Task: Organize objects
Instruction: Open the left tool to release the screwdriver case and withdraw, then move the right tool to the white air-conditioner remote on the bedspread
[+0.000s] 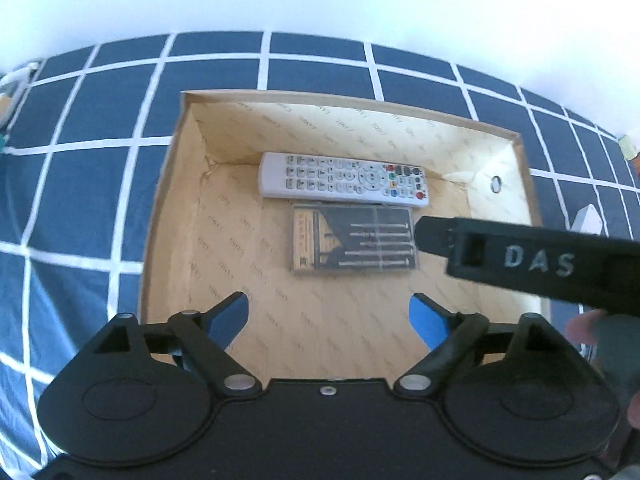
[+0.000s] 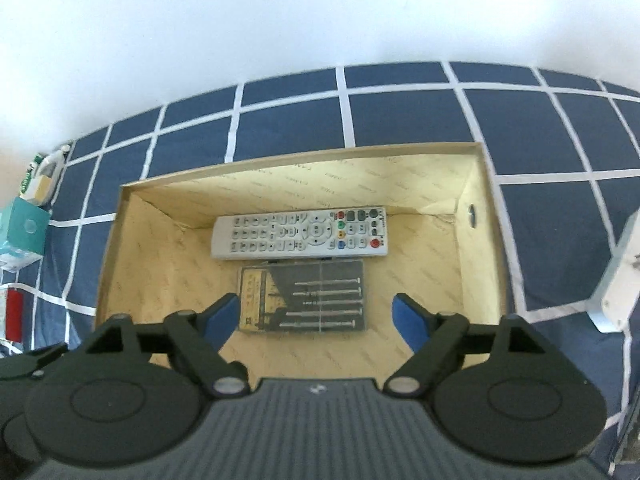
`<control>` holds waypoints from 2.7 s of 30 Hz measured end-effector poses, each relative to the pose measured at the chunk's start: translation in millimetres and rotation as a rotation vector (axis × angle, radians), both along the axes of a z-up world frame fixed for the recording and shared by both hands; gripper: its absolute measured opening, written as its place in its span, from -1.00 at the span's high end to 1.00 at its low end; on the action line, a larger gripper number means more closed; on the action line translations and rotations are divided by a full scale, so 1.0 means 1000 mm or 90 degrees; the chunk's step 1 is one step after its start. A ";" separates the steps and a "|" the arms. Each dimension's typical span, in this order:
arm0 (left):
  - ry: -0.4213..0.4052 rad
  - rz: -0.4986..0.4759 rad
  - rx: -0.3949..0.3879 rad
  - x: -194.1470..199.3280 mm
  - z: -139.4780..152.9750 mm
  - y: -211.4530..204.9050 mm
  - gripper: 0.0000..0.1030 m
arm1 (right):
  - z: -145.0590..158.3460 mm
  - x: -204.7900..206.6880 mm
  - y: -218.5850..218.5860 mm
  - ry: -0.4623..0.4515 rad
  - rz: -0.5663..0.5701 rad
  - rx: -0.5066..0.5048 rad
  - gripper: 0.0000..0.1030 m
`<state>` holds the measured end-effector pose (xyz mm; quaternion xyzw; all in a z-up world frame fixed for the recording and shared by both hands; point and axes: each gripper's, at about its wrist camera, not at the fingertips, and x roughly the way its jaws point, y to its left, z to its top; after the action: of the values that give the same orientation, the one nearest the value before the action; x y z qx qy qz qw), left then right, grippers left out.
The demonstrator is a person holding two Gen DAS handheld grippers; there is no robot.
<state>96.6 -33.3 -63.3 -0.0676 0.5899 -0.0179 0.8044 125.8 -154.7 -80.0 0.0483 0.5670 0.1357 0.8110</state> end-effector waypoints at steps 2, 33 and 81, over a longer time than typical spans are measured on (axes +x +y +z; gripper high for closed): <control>-0.015 0.000 0.003 -0.012 0.011 -0.004 -0.74 | 0.009 -0.012 -0.006 -0.012 -0.002 0.006 -0.71; -0.075 -0.101 0.024 -0.103 0.069 -0.144 -1.00 | 0.082 -0.130 -0.195 -0.080 -0.140 -0.001 -1.00; 0.037 -0.457 0.060 0.054 -0.062 -0.477 -0.99 | -0.065 -0.025 -0.494 0.079 -0.505 0.057 -1.00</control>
<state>151.0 -510.5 -124.8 0.1806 0.5989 -0.2704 0.7318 100.4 -649.1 -145.0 0.3070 0.5455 -0.1662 0.7619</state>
